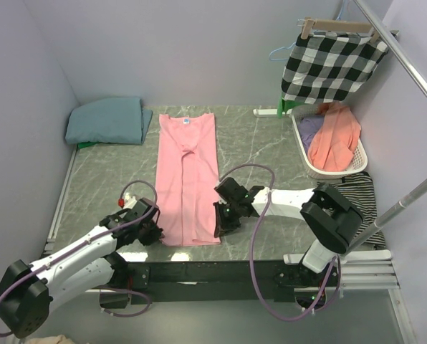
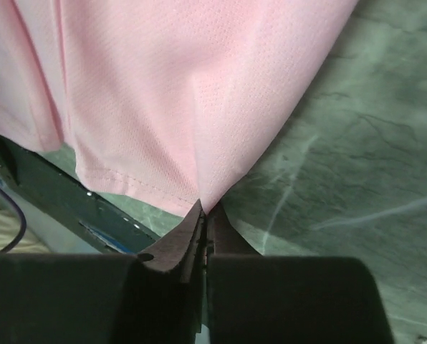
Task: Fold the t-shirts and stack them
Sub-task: Grab the bottom of the folded rectangular tshirt with both arms
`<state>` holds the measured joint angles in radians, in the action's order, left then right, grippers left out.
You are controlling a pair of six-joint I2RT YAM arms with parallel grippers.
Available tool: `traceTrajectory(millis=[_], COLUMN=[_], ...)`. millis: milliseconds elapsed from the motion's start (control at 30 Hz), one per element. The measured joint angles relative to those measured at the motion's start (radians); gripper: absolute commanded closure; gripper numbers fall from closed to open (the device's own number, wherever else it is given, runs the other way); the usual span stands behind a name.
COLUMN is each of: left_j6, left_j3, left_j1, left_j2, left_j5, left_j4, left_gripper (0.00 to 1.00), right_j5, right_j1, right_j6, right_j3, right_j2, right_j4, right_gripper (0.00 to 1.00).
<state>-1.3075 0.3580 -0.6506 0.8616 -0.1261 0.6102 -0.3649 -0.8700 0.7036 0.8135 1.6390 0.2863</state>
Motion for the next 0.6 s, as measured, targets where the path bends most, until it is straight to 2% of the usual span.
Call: traceTrajectory(millis=[233, 467, 600], left_j6=[0.003, 0.029, 0.059], left_j3=[0.000, 0.027, 0.097], left_j1=[-0.029, -0.034, -0.035], left_j2=[-0.030, -0.066, -0.051], left_j5=[0.005, 0.024, 0.024], left_j4=[0.030, 0.060, 0.072], left_gripper=[0.85, 0.71, 0.73], right_j5=[0.068, 0.102, 0.108], right_j1=[-0.001, -0.001, -0.001], right_j6=[-0.018, -0.049, -0.070], right_j3=[0.008, 0.043, 0.052], right_j2=[-0.047, -0.085, -0.088], right_j4=[0.067, 0.105, 0.121], right_gripper=[1.00, 1.00, 1.00])
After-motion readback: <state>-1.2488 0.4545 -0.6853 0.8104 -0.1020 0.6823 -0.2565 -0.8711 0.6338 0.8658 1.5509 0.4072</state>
